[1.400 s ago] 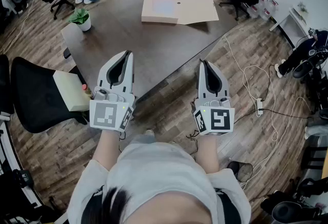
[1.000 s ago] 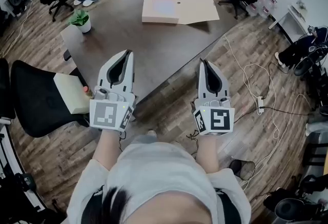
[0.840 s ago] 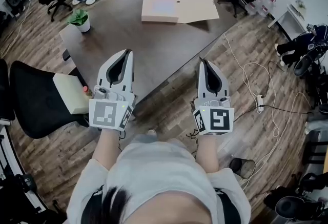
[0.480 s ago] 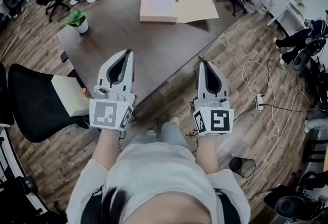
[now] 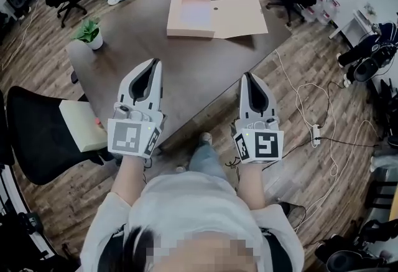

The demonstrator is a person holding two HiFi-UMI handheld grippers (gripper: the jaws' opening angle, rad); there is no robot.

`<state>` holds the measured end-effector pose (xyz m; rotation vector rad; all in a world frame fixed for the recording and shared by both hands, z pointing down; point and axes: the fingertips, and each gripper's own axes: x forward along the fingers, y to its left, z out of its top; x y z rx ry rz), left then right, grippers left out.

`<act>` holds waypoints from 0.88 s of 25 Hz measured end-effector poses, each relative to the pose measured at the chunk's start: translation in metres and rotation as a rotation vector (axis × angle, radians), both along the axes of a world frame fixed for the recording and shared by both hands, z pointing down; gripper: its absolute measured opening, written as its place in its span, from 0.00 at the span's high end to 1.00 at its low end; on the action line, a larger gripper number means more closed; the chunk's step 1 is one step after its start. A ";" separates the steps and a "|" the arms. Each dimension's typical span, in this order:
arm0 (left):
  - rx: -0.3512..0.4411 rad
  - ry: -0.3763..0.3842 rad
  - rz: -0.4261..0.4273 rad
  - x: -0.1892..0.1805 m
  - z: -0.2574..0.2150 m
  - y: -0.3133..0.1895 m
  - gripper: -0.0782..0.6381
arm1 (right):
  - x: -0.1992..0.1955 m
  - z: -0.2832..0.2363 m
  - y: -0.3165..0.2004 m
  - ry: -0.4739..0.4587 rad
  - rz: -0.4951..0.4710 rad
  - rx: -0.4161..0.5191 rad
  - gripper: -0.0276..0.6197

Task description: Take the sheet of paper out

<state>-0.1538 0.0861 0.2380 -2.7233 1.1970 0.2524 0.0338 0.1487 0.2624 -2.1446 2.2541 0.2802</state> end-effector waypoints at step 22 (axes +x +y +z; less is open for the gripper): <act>0.020 0.016 -0.155 0.125 -0.009 -0.123 0.88 | 0.127 -0.010 -0.160 0.023 -0.178 0.013 0.93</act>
